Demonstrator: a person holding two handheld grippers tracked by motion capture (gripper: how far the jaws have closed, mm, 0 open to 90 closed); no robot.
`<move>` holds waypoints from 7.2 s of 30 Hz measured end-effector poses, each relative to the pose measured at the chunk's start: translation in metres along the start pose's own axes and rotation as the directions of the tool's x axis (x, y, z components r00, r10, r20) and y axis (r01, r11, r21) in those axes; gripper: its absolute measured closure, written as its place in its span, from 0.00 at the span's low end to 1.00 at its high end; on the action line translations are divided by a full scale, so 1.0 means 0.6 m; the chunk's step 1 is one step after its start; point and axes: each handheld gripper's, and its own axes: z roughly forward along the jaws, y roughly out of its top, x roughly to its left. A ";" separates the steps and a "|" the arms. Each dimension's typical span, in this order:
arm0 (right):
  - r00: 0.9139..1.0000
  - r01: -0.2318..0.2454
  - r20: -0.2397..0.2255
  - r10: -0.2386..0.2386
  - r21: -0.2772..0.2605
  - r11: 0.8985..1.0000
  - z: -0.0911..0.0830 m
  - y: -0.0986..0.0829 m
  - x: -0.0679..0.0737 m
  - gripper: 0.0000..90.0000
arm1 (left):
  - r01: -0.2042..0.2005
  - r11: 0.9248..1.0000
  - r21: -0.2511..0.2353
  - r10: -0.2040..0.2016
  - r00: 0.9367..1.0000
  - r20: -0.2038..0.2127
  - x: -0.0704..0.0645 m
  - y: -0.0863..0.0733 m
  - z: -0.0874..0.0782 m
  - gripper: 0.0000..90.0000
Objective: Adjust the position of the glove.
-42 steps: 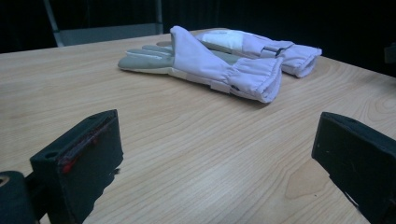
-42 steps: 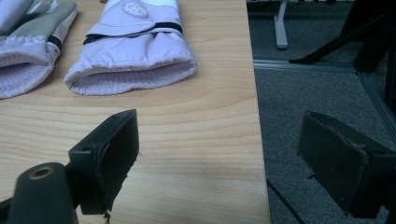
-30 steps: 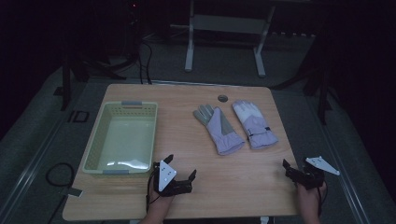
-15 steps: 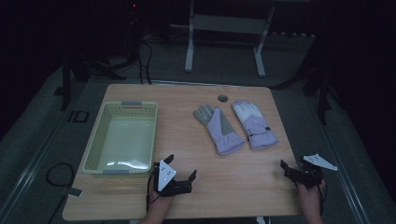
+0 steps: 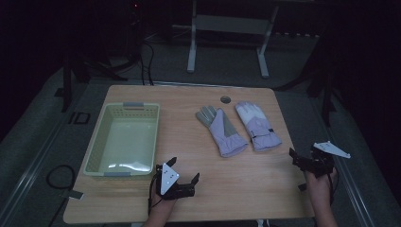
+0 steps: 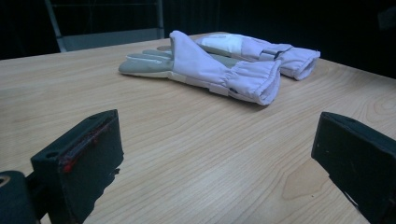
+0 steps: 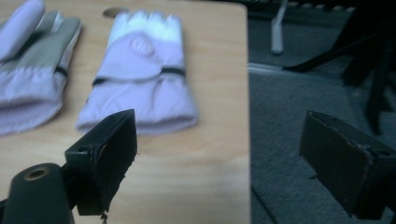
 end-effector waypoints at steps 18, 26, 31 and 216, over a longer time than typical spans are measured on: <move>0.984 0.031 -0.174 -0.039 -0.049 0.998 0.009 0.103 0.048 0.13 | 0.004 1.000 0.004 -0.004 1.000 -0.004 0.001 0.000 0.001 0.03; 0.971 0.062 -0.225 -0.077 -0.070 0.996 0.021 0.138 0.078 0.15 | 0.008 1.000 0.005 -0.008 1.000 0.003 0.002 0.000 0.001 0.03; 0.958 0.071 -0.273 -0.088 -0.071 0.995 0.043 0.169 0.109 0.17 | 0.008 1.000 0.005 -0.008 1.000 -0.003 0.001 0.000 0.001 0.03; 0.945 0.220 -0.302 -0.125 0.302 0.928 0.313 0.112 0.084 0.50 | -0.015 1.000 0.010 0.015 1.000 0.025 -0.004 0.001 0.002 0.03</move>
